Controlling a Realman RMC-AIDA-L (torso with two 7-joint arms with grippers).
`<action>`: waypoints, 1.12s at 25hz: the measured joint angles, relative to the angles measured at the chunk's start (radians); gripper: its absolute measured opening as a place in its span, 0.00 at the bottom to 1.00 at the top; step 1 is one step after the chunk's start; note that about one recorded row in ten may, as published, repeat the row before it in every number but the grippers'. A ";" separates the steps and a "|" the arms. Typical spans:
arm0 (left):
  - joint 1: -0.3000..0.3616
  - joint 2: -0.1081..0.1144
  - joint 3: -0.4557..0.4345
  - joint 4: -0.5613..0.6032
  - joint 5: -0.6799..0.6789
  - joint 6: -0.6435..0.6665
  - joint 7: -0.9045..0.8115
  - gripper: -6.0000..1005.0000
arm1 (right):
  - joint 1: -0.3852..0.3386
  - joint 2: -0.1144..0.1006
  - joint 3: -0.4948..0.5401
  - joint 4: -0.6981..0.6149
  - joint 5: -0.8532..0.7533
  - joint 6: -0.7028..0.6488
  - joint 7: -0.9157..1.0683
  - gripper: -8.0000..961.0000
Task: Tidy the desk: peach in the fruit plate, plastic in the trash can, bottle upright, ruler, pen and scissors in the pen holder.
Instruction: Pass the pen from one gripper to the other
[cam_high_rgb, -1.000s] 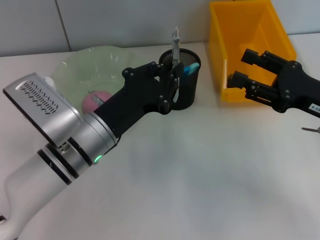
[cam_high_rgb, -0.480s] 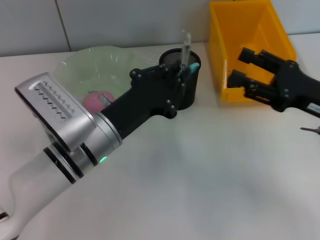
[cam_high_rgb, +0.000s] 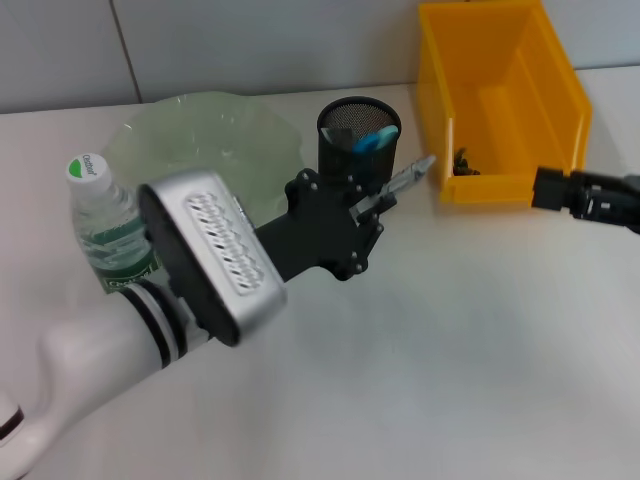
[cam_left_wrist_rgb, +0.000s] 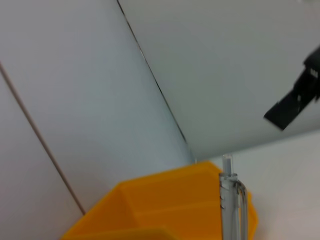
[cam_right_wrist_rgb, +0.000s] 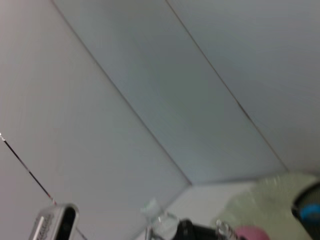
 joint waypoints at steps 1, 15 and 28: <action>0.002 -0.003 0.000 0.015 0.029 -0.049 0.037 0.15 | 0.003 -0.002 0.000 -0.032 -0.047 0.000 0.061 0.78; 0.057 -0.007 0.035 0.130 0.041 -0.172 0.354 0.15 | 0.075 -0.017 -0.001 -0.135 -0.245 0.017 0.282 0.78; 0.058 -0.009 0.192 0.341 0.073 -0.597 0.514 0.15 | 0.102 0.004 -0.026 -0.159 -0.248 0.099 0.363 0.78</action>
